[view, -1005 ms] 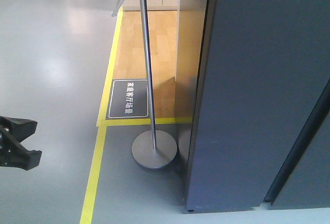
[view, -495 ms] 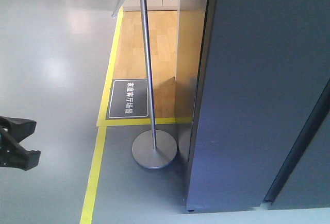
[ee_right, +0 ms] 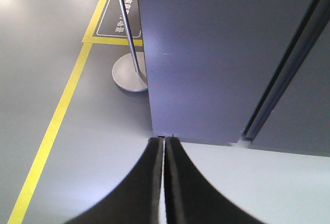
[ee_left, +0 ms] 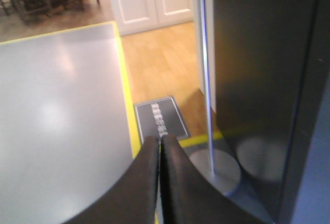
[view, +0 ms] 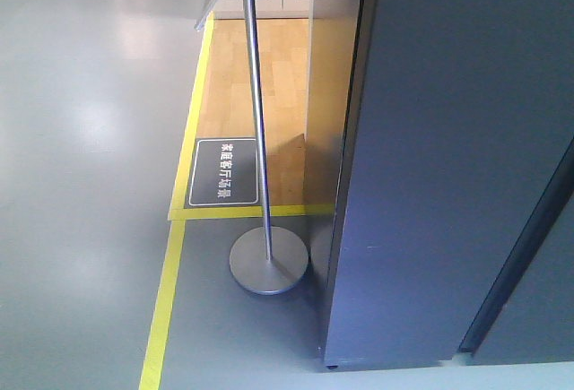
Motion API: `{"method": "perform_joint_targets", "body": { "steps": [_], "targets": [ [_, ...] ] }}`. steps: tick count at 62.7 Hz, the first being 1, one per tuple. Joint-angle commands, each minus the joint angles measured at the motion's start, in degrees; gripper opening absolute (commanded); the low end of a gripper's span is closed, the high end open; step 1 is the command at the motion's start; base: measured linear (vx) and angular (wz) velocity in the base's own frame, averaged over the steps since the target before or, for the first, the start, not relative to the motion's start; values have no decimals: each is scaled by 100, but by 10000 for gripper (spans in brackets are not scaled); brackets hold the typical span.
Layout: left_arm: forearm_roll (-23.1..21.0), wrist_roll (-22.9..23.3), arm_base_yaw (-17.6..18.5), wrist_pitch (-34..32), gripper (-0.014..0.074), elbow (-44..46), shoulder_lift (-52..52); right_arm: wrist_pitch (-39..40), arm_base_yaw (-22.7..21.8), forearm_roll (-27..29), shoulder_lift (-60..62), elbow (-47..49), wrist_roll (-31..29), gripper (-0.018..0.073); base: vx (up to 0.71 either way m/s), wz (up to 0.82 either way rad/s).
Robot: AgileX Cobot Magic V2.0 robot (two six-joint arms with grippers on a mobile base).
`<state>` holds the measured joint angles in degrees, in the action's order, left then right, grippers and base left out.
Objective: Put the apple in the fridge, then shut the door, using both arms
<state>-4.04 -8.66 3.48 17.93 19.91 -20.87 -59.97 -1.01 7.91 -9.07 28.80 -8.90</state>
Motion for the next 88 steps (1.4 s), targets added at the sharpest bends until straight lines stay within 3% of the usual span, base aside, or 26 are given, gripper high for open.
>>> {"method": "perform_joint_targets", "body": {
  "steps": [1,18,34,64,74,88],
  "targets": [
    [-57,26,-166,-876,-6,-345,406,336,-11,34,-72,131,1,-3,0,0],
    [-57,26,-367,-1684,-6,-1475,1799,336,-11,34,-72,131,1,-3,0,0],
    [-62,26,-367,-2593,-6,-2282,2246,328,-11,34,-72,131,1,-3,0,0],
    [-62,93,-367,-2280,-6,-2296,2232,328,-11,34,-72,131,1,-3,0,0],
    [-48,608,-367,-2316,-6,-2296,2232,339,-11,34,-72,131,1,-3,0,0],
    [404,1050,-367,-2316,-6,-2296,2232,339,-11,34,-72,131,1,-3,0,0]
  ]
}}
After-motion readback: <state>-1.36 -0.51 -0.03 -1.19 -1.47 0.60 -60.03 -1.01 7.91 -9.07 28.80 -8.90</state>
